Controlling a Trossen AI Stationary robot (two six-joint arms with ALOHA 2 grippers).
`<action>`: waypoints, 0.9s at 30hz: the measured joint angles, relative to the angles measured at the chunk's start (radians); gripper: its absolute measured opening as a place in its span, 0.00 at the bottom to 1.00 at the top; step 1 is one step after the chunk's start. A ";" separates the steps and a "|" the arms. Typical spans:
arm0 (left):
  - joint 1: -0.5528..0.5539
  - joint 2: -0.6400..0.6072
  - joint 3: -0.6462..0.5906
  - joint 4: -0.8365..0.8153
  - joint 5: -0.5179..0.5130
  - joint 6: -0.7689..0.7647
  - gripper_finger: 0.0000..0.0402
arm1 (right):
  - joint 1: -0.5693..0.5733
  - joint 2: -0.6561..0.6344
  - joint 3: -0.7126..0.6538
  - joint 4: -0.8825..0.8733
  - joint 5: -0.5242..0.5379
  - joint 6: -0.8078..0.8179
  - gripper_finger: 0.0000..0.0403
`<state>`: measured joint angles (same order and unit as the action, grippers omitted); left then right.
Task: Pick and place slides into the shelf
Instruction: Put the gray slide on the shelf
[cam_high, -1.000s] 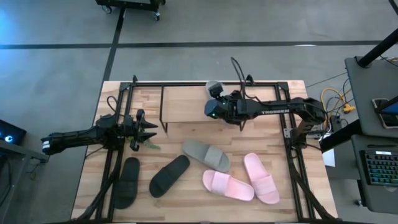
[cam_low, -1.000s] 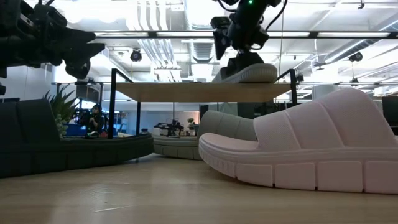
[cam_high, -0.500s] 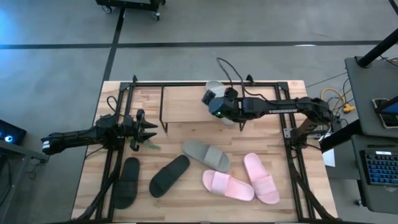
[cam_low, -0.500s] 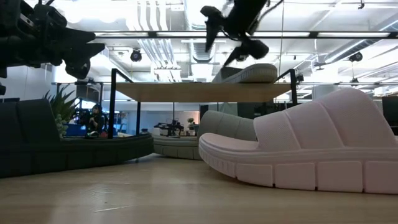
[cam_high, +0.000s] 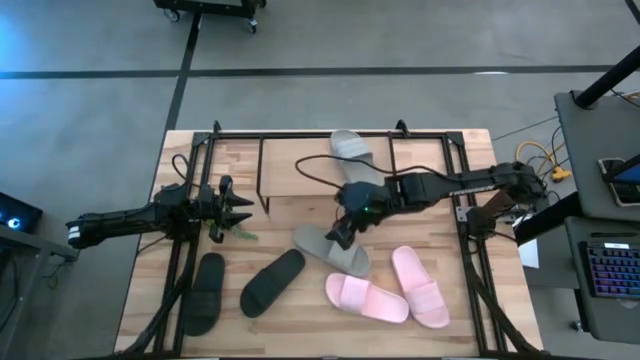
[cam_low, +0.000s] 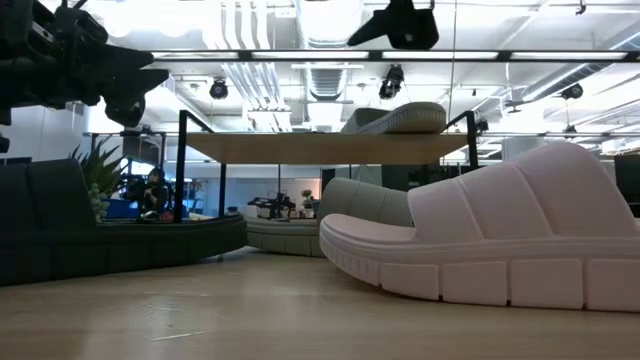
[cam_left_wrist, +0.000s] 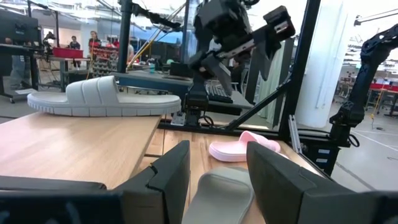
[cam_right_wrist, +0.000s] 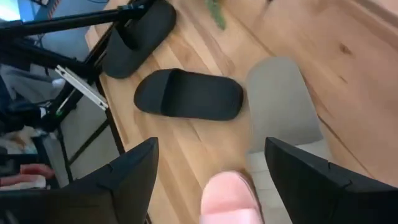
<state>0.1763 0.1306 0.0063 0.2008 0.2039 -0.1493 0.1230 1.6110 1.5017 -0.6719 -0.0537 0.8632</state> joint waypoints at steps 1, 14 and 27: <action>0.000 0.000 0.000 0.000 0.000 0.000 0.36 | 0.007 -0.001 0.000 0.010 0.004 0.010 0.70; 0.000 0.000 0.000 0.000 0.000 0.000 0.36 | 0.060 -0.008 0.000 0.026 0.126 0.131 0.69; 0.000 0.000 0.000 0.000 0.000 0.000 0.36 | 0.079 -0.006 0.000 0.065 0.134 0.185 0.67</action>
<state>0.1762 0.1303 0.0063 0.2005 0.2039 -0.1493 0.2020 1.6047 1.5013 -0.6064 0.0807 1.0481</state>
